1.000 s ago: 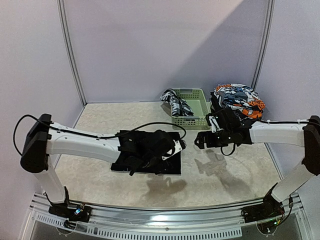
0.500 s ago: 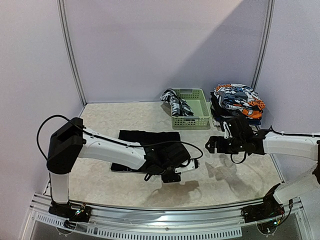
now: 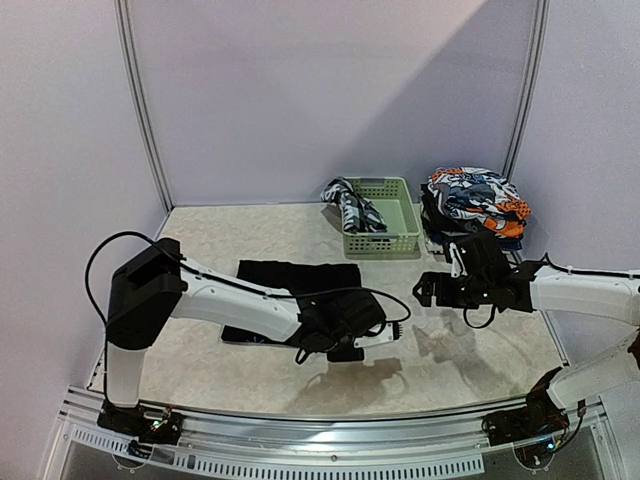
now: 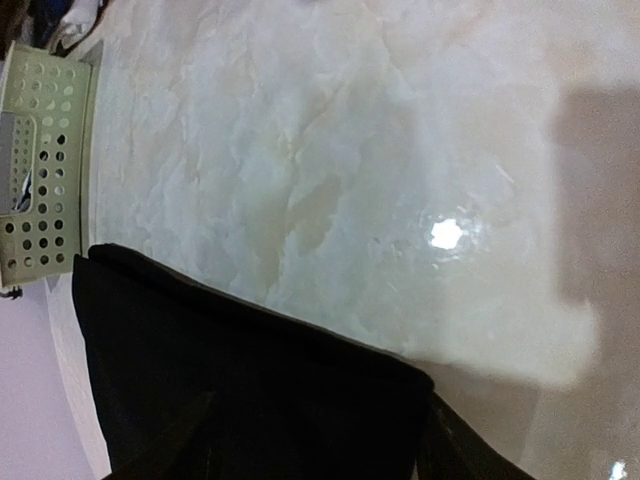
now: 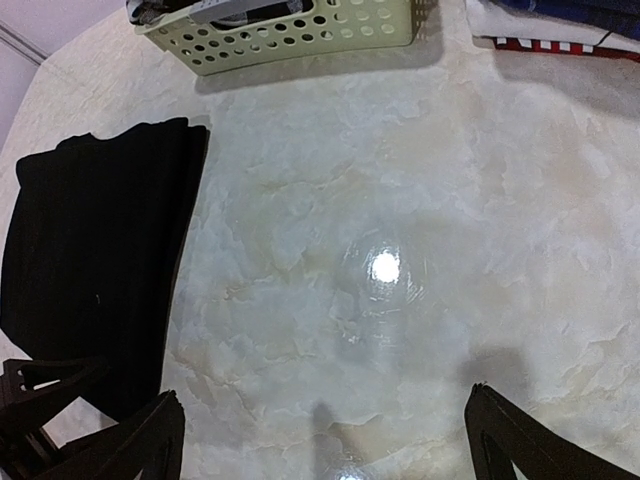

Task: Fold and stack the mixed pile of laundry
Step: Pick up the square-folded T-shirt from the center of the board.

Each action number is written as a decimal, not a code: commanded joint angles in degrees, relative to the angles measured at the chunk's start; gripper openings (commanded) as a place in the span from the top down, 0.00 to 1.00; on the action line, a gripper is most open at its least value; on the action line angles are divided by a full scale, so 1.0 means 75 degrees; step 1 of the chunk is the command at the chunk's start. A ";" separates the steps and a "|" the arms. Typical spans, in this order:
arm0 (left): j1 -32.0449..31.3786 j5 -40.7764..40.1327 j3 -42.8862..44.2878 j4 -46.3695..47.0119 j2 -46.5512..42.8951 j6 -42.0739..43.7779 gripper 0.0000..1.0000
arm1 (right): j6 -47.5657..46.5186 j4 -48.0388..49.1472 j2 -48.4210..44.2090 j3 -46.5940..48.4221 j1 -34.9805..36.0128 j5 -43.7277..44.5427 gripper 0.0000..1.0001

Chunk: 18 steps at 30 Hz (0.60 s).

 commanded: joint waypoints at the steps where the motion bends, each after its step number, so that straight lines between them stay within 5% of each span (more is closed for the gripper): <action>1: 0.0052 -0.0208 0.0043 0.0086 0.0382 0.0198 0.37 | 0.0030 0.0064 -0.0016 -0.0088 -0.0048 -0.0025 0.01; 3: 0.0077 -0.0148 0.0011 0.0197 0.0420 0.0219 0.46 | 0.0090 0.0124 0.0028 -0.0099 -0.0057 -0.0019 0.01; 6: 0.0107 0.0006 -0.0105 0.0427 0.0391 0.0194 0.82 | 0.0239 0.0214 0.0098 -0.0112 -0.0057 -0.0048 0.01; 9: 0.0107 0.0053 -0.0310 0.0696 0.0211 0.0070 1.00 | 0.0393 0.0362 0.0177 -0.0084 -0.0052 -0.0261 0.01; 18: 0.0232 0.0776 -0.1736 0.2096 -0.1487 -0.0511 1.00 | 0.1579 0.1639 0.0962 0.0099 -0.0053 -0.1790 0.01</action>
